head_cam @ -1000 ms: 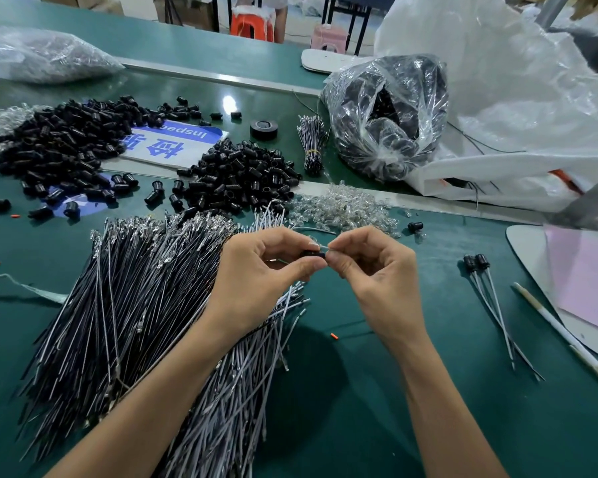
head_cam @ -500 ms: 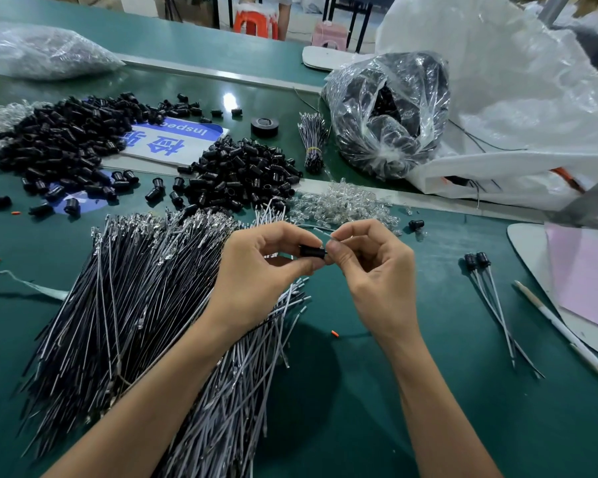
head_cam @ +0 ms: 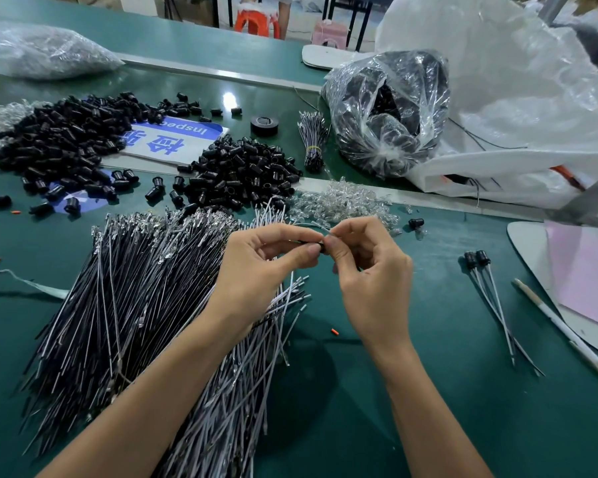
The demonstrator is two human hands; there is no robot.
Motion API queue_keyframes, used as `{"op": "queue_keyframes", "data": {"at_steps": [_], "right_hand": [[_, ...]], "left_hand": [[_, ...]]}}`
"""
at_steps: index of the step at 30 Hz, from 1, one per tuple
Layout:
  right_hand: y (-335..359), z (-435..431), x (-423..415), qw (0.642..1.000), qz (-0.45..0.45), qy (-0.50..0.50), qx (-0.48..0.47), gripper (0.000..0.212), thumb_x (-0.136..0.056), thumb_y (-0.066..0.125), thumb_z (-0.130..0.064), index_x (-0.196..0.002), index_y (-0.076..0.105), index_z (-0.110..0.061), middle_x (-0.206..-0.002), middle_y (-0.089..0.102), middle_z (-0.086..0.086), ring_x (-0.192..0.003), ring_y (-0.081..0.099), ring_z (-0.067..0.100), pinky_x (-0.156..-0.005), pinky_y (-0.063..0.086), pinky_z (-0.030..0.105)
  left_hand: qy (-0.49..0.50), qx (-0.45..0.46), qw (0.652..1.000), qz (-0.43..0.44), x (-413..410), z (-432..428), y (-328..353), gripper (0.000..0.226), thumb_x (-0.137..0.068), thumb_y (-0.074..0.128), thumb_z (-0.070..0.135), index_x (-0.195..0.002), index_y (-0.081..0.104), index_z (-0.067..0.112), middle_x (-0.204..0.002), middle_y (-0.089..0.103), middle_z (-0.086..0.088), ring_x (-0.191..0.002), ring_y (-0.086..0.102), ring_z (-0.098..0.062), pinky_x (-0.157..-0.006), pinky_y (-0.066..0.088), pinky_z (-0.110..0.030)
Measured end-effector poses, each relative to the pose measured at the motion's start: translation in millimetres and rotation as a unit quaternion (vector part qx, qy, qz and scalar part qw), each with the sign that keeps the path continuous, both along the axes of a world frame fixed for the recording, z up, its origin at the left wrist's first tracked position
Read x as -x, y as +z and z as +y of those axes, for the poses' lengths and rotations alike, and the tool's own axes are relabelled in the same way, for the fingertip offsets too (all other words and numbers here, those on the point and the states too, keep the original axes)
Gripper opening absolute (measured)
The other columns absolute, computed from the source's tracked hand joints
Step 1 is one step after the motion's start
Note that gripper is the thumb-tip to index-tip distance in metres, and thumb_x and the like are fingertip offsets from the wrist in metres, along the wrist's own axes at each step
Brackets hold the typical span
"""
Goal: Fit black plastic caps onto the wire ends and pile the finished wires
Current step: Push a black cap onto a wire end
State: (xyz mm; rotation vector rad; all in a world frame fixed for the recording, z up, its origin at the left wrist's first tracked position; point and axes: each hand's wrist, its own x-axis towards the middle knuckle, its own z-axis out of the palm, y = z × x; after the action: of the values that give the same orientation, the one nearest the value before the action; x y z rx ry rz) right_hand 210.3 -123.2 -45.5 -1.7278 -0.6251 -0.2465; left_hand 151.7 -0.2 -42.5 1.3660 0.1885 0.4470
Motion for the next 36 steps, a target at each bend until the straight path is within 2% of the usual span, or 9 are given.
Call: {"op": "queue_keyframes", "data": {"at_steps": [2, 4, 9, 13, 18, 22, 25, 30, 36], "right_hand": [[1.4, 1.4, 0.8, 1.000, -0.008, 0.000, -0.003, 0.022, -0.088, 0.069, -0.010, -0.082, 0.058, -0.028, -0.079, 0.061, -0.006, -0.060, 0.061, 0.018, -0.058, 0.048, 0.025], [2.9, 1.7, 0.9, 0.999, 0.029, 0.020, -0.034, 0.023, -0.088, 0.068, -0.011, -0.080, 0.057, -0.030, -0.079, 0.061, -0.003, -0.057, 0.061, 0.017, -0.056, 0.046, 0.022], [1.9, 2.8, 2.4, 0.990, 0.098, 0.073, -0.073, 0.017, -0.090, 0.066, -0.005, -0.081, 0.057, -0.016, -0.069, 0.059, -0.005, -0.051, 0.058, 0.011, -0.052, 0.044, 0.018], [2.4, 3.6, 3.8, 0.988, 0.096, 0.082, -0.088, 0.018, -0.089, 0.067, -0.001, -0.081, 0.058, -0.015, -0.069, 0.059, -0.006, -0.051, 0.058, 0.012, -0.053, 0.044, 0.017], [3.0, 3.5, 4.3, 0.987, 0.093, 0.099, -0.090, 0.016, -0.085, 0.070, -0.001, -0.081, 0.062, -0.014, -0.068, 0.063, -0.003, -0.055, 0.066, 0.018, -0.053, 0.049, 0.021], [5.8, -0.8, 1.3, 0.986, 0.110, 0.078, -0.100, 0.017, -0.084, 0.072, -0.012, -0.078, 0.067, -0.027, -0.072, 0.068, -0.003, -0.061, 0.069, 0.022, -0.059, 0.054, 0.025], [4.7, -6.0, -4.3, 0.994, 0.088, 0.023, -0.057, 0.017, -0.084, 0.074, -0.015, -0.077, 0.070, -0.030, -0.070, 0.068, -0.005, -0.059, 0.064, 0.021, -0.060, 0.056, 0.033], [2.2, -11.7, -11.5, 0.999, -0.009, -0.029, 0.043, 0.016, -0.082, 0.076, -0.011, -0.079, 0.073, -0.026, -0.072, 0.067, -0.011, -0.060, 0.055, 0.008, -0.060, 0.040, 0.012], [1.1, -12.3, -12.2, 0.996, -0.050, -0.024, 0.074, 0.009, -0.080, 0.078, -0.007, -0.080, 0.077, -0.016, -0.075, 0.068, -0.005, -0.068, 0.059, 0.007, -0.063, 0.040, 0.008]], "left_hand": [[0.000, 0.023, 1.000, -0.001, 0.2, 0.0, 0.6, 0.020, -0.077, 0.071, -0.008, -0.090, 0.074, 0.006, -0.083, 0.076, -0.008, -0.077, 0.070, -0.017, -0.076, 0.058, -0.026], [0.002, 0.029, 1.000, 0.001, 0.1, 0.7, 1.3, 0.029, -0.073, 0.072, -0.007, -0.096, 0.072, 0.010, -0.085, 0.076, -0.004, -0.080, 0.070, -0.013, -0.076, 0.056, -0.022], [-0.003, 0.036, 0.999, 0.007, 0.3, 1.7, 1.5, 0.044, -0.072, 0.073, -0.011, -0.107, 0.066, 0.013, -0.091, 0.076, -0.004, -0.078, 0.069, -0.008, -0.072, 0.053, -0.018], [-0.015, 0.105, 0.994, -0.009, 1.0, 2.9, 0.5, 0.042, -0.070, 0.075, 0.008, -0.111, 0.064, 0.012, -0.097, 0.076, -0.007, -0.083, 0.070, -0.012, -0.073, 0.056, -0.022], [-0.003, 0.138, 0.990, -0.005, -0.4, 4.6, -1.3, 0.033, -0.056, 0.082, 0.023, -0.087, 0.078, 0.014, -0.095, 0.076, -0.003, -0.085, 0.072, -0.013, -0.077, 0.056, -0.021], [-0.018, 0.185, 0.982, -0.010, 0.0, 8.8, -2.9, 0.024, -0.060, 0.079, 0.015, -0.084, 0.079, 0.012, -0.086, 0.075, -0.008, -0.081, 0.073, -0.018, -0.073, 0.057, -0.025], [0.002, 0.221, 0.975, -0.012, -0.5, 10.0, -2.9, 0.017, -0.065, 0.072, 0.006, -0.080, 0.079, 0.011, -0.084, 0.075, -0.009, -0.080, 0.073, -0.018, -0.071, 0.057, -0.023], [0.038, 0.253, 0.967, -0.015, -1.7, 11.3, -2.3, 0.015, -0.066, 0.070, 0.000, -0.072, 0.077, 0.011, -0.086, 0.075, -0.011, -0.082, 0.073, -0.020, -0.071, 0.057, -0.022], [0.050, 0.256, 0.965, -0.017, -2.5, 11.7, -2.7, 0.013, -0.064, 0.071, 0.000, -0.073, 0.075, 0.009, -0.085, 0.075, -0.012, -0.082, 0.073, -0.021, -0.072, 0.058, -0.023]]}}
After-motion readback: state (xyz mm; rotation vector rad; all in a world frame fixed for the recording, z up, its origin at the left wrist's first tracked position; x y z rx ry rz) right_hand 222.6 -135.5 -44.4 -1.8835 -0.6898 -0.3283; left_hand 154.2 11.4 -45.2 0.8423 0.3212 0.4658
